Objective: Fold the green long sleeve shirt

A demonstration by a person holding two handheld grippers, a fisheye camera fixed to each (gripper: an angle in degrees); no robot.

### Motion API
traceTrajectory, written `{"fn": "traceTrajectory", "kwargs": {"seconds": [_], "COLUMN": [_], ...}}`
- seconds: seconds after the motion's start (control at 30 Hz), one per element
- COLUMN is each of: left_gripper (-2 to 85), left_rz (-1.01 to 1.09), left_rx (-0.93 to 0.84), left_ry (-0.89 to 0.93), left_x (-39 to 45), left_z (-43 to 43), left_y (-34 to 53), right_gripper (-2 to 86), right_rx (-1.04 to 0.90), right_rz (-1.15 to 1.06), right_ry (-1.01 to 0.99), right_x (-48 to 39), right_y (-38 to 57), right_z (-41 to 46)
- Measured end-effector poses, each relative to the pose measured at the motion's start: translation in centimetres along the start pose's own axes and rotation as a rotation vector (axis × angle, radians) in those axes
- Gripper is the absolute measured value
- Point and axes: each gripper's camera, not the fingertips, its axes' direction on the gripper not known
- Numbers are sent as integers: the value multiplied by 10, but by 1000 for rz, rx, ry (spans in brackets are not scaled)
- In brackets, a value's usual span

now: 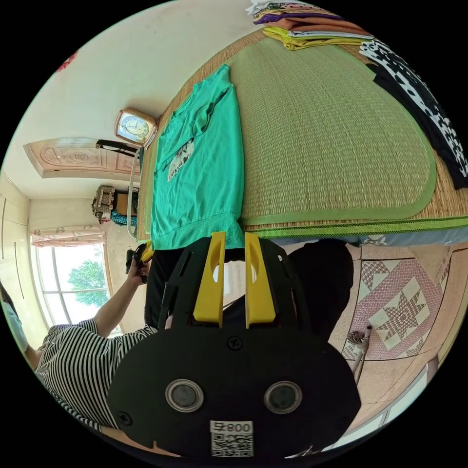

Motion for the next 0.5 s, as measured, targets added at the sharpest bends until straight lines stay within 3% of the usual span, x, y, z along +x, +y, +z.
{"fn": "traceTrajectory", "kwargs": {"seconds": [0.5], "left_gripper": [60], "left_rz": [-17], "left_rx": [-52], "left_ry": [5], "left_x": [-38], "left_z": [-22], "left_y": [39], "right_gripper": [42], "right_rx": [-91], "right_rz": [62], "right_ry": [-84], "right_x": [45], "right_y": [15], "right_z": [34]}}
